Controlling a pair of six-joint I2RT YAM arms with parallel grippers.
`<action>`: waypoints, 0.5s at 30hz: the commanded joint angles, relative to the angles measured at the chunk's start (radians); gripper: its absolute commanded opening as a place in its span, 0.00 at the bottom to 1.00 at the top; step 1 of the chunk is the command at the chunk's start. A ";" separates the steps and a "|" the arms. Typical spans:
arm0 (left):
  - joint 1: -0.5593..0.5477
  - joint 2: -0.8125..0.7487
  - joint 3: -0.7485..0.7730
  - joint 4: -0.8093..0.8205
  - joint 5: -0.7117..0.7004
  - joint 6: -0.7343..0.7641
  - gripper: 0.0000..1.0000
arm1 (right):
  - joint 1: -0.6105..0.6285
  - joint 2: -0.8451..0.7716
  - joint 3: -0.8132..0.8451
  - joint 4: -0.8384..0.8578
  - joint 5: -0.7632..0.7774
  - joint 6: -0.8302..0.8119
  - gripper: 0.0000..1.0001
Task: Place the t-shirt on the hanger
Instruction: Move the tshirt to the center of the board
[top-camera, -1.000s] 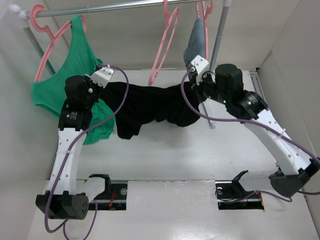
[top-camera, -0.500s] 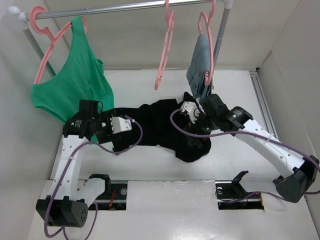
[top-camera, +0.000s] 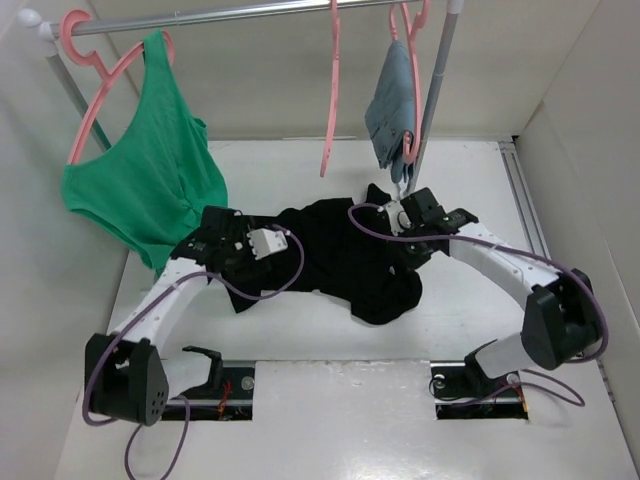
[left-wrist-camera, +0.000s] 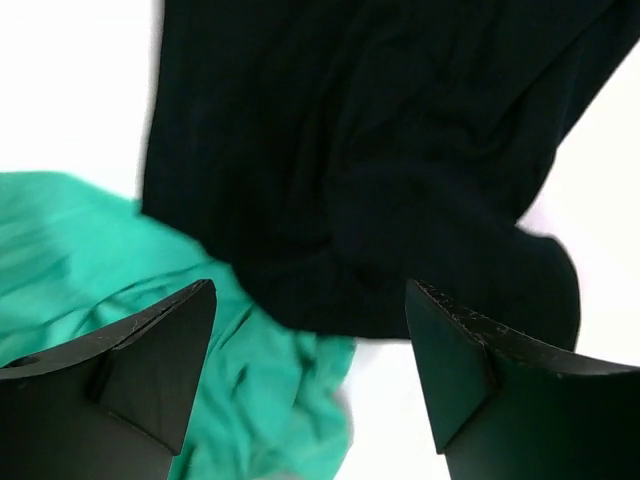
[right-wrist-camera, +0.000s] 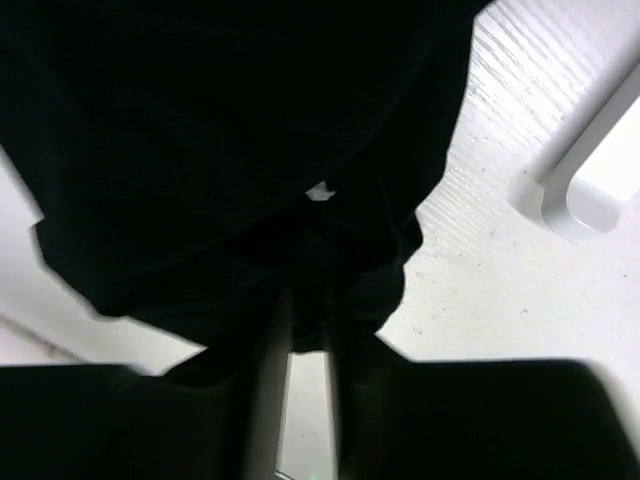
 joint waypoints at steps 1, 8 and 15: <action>-0.043 0.068 -0.043 0.158 -0.114 -0.044 0.74 | -0.021 0.042 -0.007 0.129 0.045 0.019 0.31; -0.063 0.278 0.000 0.262 -0.164 -0.065 0.78 | -0.083 0.192 -0.017 0.181 0.051 -0.003 0.58; -0.136 0.381 -0.108 0.356 -0.255 0.015 0.67 | -0.114 0.251 -0.048 0.223 0.039 0.006 0.09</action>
